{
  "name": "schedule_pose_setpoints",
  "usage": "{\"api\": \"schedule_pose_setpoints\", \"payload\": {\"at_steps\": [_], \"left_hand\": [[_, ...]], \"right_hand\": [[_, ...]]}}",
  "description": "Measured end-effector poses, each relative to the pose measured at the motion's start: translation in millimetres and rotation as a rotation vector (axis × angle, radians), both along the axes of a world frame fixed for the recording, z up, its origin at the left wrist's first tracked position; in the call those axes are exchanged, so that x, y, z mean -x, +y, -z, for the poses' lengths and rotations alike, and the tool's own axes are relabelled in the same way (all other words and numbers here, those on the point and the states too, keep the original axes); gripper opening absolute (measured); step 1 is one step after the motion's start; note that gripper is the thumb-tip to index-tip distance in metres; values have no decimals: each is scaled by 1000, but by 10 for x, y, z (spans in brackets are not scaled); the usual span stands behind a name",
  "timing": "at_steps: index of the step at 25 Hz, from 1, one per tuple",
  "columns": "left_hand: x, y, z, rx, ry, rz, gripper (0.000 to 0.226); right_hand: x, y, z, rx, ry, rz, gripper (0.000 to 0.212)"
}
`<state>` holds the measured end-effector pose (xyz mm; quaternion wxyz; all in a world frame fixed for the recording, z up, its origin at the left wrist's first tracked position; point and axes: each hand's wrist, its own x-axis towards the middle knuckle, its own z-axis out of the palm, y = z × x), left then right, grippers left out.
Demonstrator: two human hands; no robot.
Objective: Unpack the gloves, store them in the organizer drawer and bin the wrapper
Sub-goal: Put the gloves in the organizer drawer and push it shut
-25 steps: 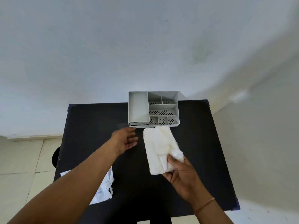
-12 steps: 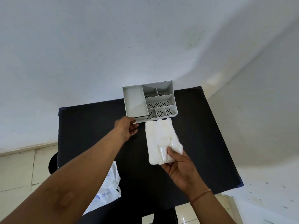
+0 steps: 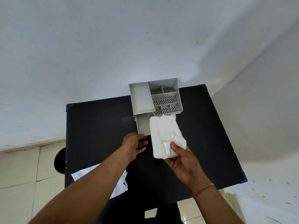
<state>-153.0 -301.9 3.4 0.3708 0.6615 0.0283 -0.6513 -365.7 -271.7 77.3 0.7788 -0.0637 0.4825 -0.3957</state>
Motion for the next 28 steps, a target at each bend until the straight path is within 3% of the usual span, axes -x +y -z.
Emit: {"api": "schedule_pose_setpoints", "payload": {"at_steps": [9,14,17,20,22,24,28], "left_hand": [[-113,207,41,40,140,37,31],[-188,286,29,18,122,67,30],[-248,293,-65,16,-5,48,27],[-283,249,-215,148,1,85,35],[-241,211,-324,212,58,192,39],[-192,152,-366,208,-27,257,32],[-170,83,-419,149,-101,212,31]], "right_hand": [[-143,-11,30,-12,24,-5,55],[-233,-84,67,-50,19,-13,56],[-302,-188,94,-71,4,-22,56],[-399,-335,151,-103,-4,-28,48],[-483,-417,209,-122,67,-78,36],[-540,-475,274,-123,250,-206,27],[-531,-568,366,-92,490,-418,20]]}}
